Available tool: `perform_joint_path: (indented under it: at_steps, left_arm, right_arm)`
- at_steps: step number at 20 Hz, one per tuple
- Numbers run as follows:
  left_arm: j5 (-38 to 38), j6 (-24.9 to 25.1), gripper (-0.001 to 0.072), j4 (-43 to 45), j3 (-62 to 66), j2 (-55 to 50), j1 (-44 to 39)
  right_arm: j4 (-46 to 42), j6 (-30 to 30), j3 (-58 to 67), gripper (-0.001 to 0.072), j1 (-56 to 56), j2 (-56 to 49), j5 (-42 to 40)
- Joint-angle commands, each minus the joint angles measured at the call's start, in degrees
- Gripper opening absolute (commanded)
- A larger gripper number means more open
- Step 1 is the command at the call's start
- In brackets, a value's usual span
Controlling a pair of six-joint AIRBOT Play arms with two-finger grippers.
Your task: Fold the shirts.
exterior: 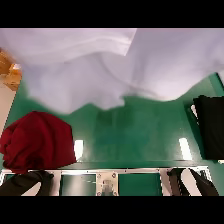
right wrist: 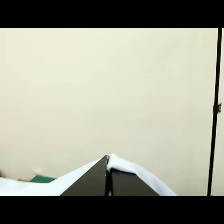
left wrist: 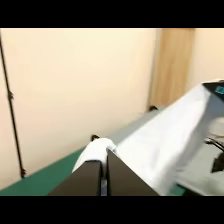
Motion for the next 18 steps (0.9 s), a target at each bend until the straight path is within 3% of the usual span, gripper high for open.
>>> perform_joint_path:
  at_steps: [1, 8, 13, 18]
  left_arm:
    - [-1.16, -3.45, 0.0024, 8.24, 1.03, 2.01, 0.02]
    - [1.53, -3.61, 0.0024, 12.37, -18.32, -4.09, 0.02]
    - [11.41, -1.49, 0.0024, 14.47, -27.61, -25.14, 0.02]
    - [24.92, -0.96, 0.0024, 12.68, -24.98, -47.19, 0.04]
  right_arm:
    - [-2.05, 0.57, 2.84, 0.0014, -0.83, 1.84, -2.25]
    - [-2.27, -2.36, -16.74, 0.0015, 8.37, -5.75, -2.47]
    - [-4.2, -7.02, -30.16, 0.0015, 18.84, -24.17, -11.58]
    - [-0.46, -7.45, -28.5, 0.0015, 22.23, -47.43, -18.75]
